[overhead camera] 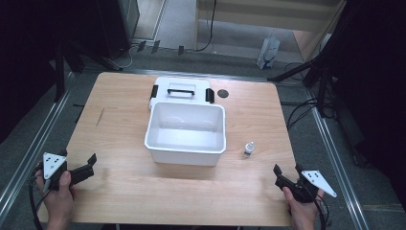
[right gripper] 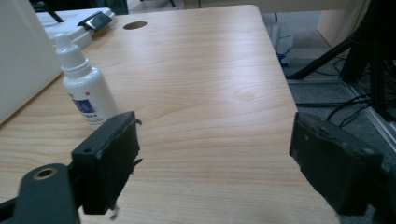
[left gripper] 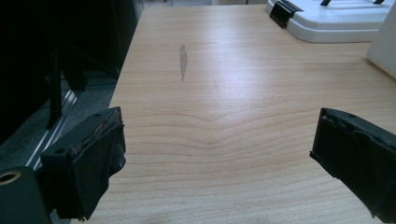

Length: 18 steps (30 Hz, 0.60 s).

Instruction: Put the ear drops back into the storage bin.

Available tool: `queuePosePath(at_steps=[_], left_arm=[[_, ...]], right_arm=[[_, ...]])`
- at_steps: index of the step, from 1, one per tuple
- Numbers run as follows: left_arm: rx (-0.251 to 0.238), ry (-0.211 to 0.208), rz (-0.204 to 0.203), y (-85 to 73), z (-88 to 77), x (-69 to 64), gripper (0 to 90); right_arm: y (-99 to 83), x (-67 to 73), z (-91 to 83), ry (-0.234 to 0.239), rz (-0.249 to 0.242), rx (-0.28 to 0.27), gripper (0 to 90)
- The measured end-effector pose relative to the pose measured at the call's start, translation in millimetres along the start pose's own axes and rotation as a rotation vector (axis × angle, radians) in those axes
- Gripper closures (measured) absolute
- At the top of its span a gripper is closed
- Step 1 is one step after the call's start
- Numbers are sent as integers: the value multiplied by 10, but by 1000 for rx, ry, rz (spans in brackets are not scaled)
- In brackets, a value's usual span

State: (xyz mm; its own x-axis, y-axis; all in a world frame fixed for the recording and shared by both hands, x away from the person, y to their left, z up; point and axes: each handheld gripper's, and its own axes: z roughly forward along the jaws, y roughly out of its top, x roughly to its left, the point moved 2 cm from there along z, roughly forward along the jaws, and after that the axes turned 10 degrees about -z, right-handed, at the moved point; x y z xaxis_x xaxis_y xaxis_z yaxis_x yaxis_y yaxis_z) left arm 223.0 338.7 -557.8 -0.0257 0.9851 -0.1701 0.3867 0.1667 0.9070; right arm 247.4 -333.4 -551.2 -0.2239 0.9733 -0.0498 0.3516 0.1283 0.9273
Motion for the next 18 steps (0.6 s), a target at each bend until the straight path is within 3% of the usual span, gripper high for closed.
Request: queuePosePath(at_steps=[7, 11, 13, 14, 17, 18], left_arm=[[-5, 10, 5, -1, 10, -10, 34], [-9, 19, 1, 2, 2, -2, 34], [-11, 21, 2, 5, 3, 2, 34], [-11, 21, 1, 8, 4, 5, 34], [-10, 27, -15, 17, 12, 20, 34], [-7, 32, -20, 19, 13, 28, 34]], right_arm=[[57, 28, 23, 32, -25, 48, 200], [170, 63, 54, 28, -72, 94, 217], [246, 93, 77, 32, -97, 126, 222], [329, 116, 115, 43, -130, 176, 228], [457, 164, 165, 60, -180, 254, 234], [457, 164, 165, 60, -180, 254, 234]])
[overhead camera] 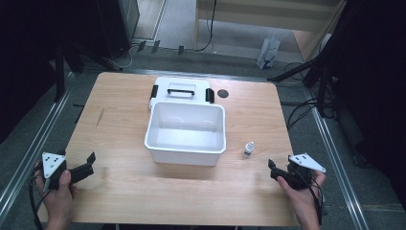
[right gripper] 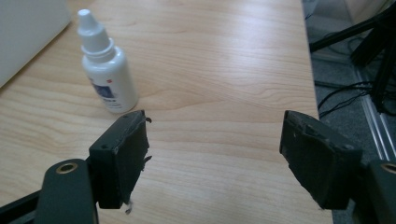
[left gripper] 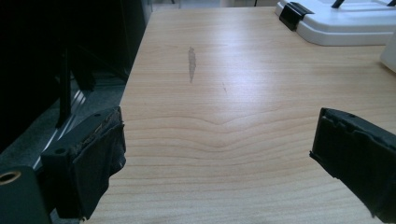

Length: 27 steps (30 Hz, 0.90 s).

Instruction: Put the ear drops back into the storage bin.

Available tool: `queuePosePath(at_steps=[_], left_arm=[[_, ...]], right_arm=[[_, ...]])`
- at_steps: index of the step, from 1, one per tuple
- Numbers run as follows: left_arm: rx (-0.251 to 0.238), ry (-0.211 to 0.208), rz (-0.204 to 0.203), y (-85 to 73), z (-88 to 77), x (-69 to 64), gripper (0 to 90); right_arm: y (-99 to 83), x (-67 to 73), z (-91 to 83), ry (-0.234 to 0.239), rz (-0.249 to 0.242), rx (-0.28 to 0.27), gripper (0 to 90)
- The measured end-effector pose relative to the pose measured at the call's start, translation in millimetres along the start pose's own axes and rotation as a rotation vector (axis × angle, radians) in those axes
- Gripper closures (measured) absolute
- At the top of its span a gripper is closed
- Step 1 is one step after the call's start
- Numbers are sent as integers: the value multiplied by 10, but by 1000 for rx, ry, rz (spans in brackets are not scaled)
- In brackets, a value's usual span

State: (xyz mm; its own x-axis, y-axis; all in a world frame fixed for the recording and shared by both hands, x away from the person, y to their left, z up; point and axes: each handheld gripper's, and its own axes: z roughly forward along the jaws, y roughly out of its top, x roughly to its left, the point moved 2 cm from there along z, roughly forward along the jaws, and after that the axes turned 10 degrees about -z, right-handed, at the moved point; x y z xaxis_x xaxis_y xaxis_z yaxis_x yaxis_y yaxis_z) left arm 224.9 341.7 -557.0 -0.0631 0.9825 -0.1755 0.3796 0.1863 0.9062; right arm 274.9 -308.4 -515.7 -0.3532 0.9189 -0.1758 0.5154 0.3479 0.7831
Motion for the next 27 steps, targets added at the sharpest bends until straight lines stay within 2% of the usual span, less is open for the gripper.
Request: queuePosePath(at_steps=[1, 2, 6, 7, 8, 9, 10, 13, 14, 15, 17, 18, 22, 23, 24, 27], left_arm=[[-3, 0, -13, 1, 7, 8, 34], [-3, 0, -13, 1, 7, 8, 34], [-3, 6, -6, 1, 15, 4, 34], [-3, 9, -6, -1, 18, 0, 34], [-4, 12, -8, -3, 26, -9, 34], [-4, 12, -8, -3, 26, -9, 34], [-5, 15, -4, -4, 30, -15, 34], [-16, 13, 9, -6, 36, -43, 34], [-16, 13, 9, -6, 36, -43, 34], [-16, 10, 18, -7, 36, -53, 34], [-15, 10, 22, -7, 36, -57, 34], [-14, 6, 23, -7, 39, -59, 34], [-11, 7, 27, -7, 41, -60, 34], [-11, 7, 27, -7, 41, -60, 34], [-6, 9, 31, -7, 43, -63, 34], [-4, 6, 30, -6, 47, -62, 34]], right_arm=[[96, 20, 3, 30, -23, 37, 233], [96, 20, 3, 30, -23, 37, 233], [285, 47, 42, 77, -79, 132, 233], [328, 54, 57, 88, -96, 160, 231], [408, 63, 94, 102, -129, 215, 218], [446, 64, 110, 114, -138, 238, 218], [446, 64, 110, 114, -138, 238, 218], [575, 61, 182, 148, -181, 308, 226], [575, 61, 182, 148, -181, 308, 226], [631, 60, 216, 158, -205, 341, 232], [662, 63, 233, 167, -214, 358, 232], [729, 74, 258, 179, -222, 398, 247], [877, 97, 313, 209, -264, 465, 314], [877, 97, 313, 209, -264, 465, 314], [959, 108, 342, 219, -283, 491, 353], [1073, 145, 390, 256, -284, 529, 401]])
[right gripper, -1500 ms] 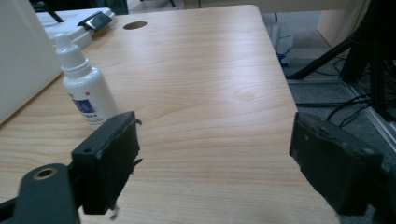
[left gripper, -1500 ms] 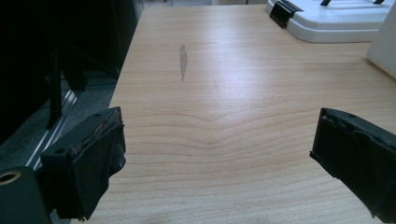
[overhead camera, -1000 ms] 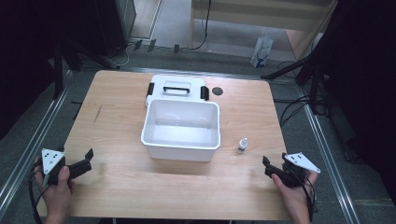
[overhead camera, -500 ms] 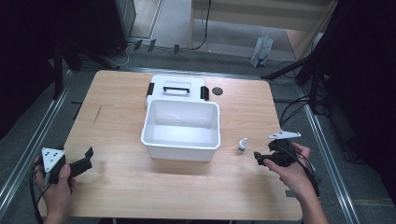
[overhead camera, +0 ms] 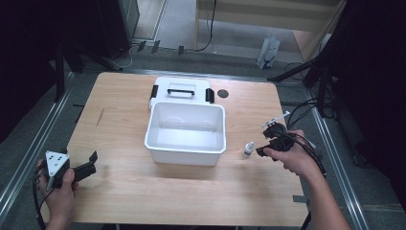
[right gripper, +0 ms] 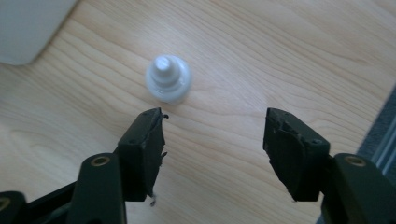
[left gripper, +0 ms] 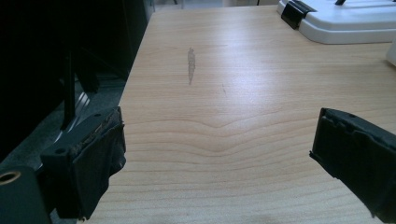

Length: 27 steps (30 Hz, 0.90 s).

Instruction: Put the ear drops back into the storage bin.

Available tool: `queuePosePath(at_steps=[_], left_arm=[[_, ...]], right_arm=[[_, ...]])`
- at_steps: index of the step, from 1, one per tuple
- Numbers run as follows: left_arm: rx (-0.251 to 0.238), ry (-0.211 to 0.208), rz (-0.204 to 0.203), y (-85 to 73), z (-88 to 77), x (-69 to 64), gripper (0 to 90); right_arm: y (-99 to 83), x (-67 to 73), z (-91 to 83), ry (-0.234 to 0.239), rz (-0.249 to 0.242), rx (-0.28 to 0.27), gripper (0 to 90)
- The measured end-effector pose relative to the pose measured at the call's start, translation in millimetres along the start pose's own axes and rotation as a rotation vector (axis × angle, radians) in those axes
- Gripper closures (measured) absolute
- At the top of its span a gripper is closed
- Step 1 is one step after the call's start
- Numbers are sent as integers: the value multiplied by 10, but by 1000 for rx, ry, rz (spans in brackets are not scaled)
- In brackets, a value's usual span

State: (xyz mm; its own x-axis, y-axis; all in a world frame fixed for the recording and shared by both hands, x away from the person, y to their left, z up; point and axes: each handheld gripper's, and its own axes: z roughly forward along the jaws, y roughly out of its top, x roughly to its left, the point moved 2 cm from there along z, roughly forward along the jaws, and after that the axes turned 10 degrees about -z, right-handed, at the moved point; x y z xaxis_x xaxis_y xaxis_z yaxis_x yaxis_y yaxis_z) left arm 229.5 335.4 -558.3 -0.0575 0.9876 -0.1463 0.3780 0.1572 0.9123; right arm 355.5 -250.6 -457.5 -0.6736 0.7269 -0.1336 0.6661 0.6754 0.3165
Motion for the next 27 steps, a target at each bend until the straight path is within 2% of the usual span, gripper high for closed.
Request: queuePosePath(at_steps=[3, 7, 10, 12, 21, 25, 26, 27], left_arm=[[2, 0, -3, 1, 0, 2, 34], [2, 0, 0, 1, 4, 2, 34], [3, 1, 2, 1, 3, 1, 34], [4, 1, -1, 1, 4, 1, 35], [7, 0, -3, 2, 6, 3, 35], [5, 1, -6, 3, 9, 4, 35], [6, 2, -5, 3, 10, 2, 35], [5, 3, -4, 2, 10, 1, 35]], right_arm=[[108, 29, 6, 36, -21, 33, 437], [231, 80, 33, 55, -39, 65, 466], [282, 98, 67, 50, -56, 82, 473], [347, 117, 119, 56, -72, 102, 523], [466, 124, 225, 55, -58, 150, 607], [493, 115, 281, 57, -52, 167, 673], [501, 111, 297, 84, -29, 179, 707], [503, 102, 307, 91, -26, 180, 716]])
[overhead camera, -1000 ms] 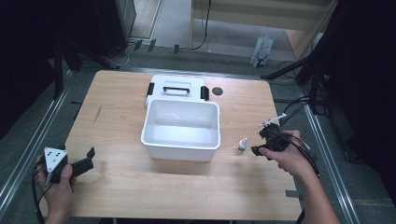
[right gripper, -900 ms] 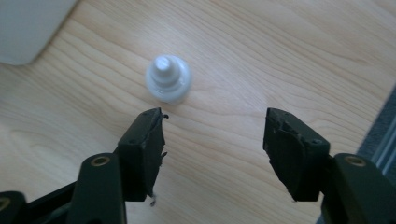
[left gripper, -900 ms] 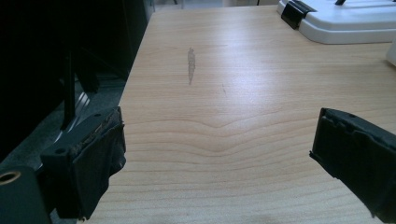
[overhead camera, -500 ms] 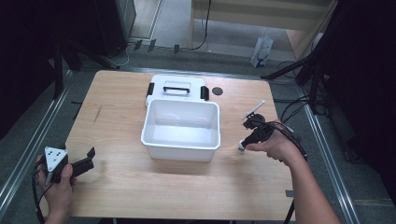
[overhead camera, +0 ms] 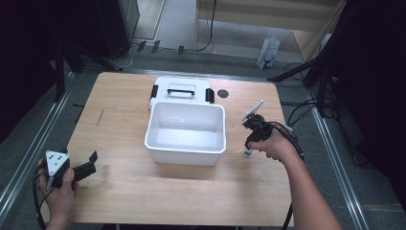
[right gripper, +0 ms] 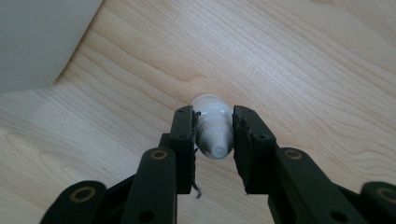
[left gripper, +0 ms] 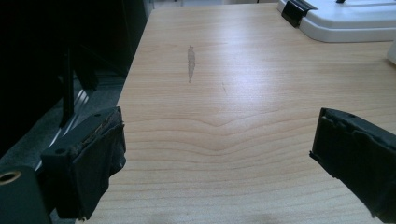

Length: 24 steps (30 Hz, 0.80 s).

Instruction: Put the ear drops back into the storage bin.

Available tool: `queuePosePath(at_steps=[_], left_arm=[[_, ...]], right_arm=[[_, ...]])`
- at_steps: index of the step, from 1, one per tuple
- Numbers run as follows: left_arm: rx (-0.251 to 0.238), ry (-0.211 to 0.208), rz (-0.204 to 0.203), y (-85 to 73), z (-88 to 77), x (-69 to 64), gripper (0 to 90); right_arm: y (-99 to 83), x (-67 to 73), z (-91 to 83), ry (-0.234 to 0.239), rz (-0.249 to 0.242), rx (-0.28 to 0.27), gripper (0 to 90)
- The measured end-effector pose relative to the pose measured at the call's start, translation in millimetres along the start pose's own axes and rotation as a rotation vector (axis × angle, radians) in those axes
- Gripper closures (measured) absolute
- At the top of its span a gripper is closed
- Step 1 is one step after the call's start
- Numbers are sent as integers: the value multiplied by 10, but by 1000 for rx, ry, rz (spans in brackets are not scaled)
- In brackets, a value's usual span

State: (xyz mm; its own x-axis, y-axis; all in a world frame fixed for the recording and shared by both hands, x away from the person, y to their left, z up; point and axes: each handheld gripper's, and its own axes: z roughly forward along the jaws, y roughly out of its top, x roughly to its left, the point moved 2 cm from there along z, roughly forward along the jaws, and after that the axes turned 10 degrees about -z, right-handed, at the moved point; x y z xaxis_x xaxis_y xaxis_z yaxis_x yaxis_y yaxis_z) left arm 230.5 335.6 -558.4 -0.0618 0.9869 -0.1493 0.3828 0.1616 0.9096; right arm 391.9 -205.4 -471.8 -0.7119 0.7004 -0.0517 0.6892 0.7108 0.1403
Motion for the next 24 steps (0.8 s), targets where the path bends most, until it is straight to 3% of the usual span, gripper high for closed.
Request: queuePosePath(at_steps=[3, 9, 14, 19, 24], left_arm=[[0, 1, 0, 0, 0, 0, 35], [5, 0, -2, 2, 2, 1, 35], [6, 3, 2, 1, 2, -4, 35], [7, 5, 6, 0, 1, -6, 35], [6, 4, 5, 0, 3, -6, 35]], right_arm=[[0, -10, -11, 36, 18, 11, 720], [0, -15, -92, 33, -14, -4, 722], [57, 20, -309, 13, -70, -32, 722], [122, 68, -487, 23, -78, -51, 722], [235, 120, -768, 15, -120, -85, 723]])
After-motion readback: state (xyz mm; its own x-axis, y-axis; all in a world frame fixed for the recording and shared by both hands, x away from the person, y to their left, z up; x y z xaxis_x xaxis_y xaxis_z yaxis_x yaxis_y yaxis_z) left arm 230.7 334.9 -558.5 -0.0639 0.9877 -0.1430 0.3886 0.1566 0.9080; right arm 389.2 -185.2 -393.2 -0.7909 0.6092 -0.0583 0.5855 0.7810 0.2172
